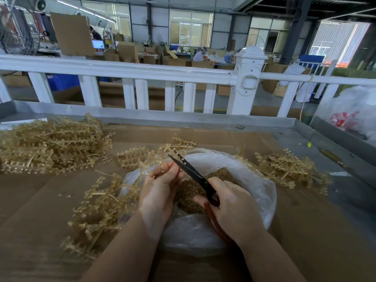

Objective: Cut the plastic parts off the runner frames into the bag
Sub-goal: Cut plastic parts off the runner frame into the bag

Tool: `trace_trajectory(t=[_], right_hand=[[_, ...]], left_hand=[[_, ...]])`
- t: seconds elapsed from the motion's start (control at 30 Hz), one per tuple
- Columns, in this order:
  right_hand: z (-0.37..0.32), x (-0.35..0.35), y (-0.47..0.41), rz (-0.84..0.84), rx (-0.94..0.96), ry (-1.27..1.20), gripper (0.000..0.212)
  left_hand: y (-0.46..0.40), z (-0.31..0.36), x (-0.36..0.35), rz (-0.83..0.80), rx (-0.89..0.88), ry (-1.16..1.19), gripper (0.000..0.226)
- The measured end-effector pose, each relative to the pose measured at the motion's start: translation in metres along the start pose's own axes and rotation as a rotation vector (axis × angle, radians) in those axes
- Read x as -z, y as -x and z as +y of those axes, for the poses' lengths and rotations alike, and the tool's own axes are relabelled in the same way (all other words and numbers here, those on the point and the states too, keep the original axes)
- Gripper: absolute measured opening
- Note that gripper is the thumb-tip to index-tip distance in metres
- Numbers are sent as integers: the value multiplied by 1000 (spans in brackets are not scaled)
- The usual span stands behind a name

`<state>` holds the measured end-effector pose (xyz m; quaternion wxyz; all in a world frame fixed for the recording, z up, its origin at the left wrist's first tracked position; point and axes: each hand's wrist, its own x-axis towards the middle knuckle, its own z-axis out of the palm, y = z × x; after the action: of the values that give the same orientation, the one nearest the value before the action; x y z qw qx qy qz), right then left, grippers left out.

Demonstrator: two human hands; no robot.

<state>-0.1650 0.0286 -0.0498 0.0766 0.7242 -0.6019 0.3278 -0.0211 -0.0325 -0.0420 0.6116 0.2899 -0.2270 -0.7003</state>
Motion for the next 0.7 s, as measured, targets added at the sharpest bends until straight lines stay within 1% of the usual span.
trace_trajectory(t=[0.07,0.13,0.27,0.43,0.7], right_hand=[[0,0,0,6,-8,-7,32],[0,0,0,-2,-14,-13,34],[-1,-1,-1,-7,-14,-12,40],[-2,-3,-2,28,-12,12,34],[-4,-3,-3,50,15,9,34]], left_hand=[[1,0,0,-12,-2,-20,50],[1,0,0,-19,9,-42,48],[2,-1,1,-42,39,-120,28],[3,-1,0,-37,63,-156,7],[4,1,-1,-23,69,-174,4]])
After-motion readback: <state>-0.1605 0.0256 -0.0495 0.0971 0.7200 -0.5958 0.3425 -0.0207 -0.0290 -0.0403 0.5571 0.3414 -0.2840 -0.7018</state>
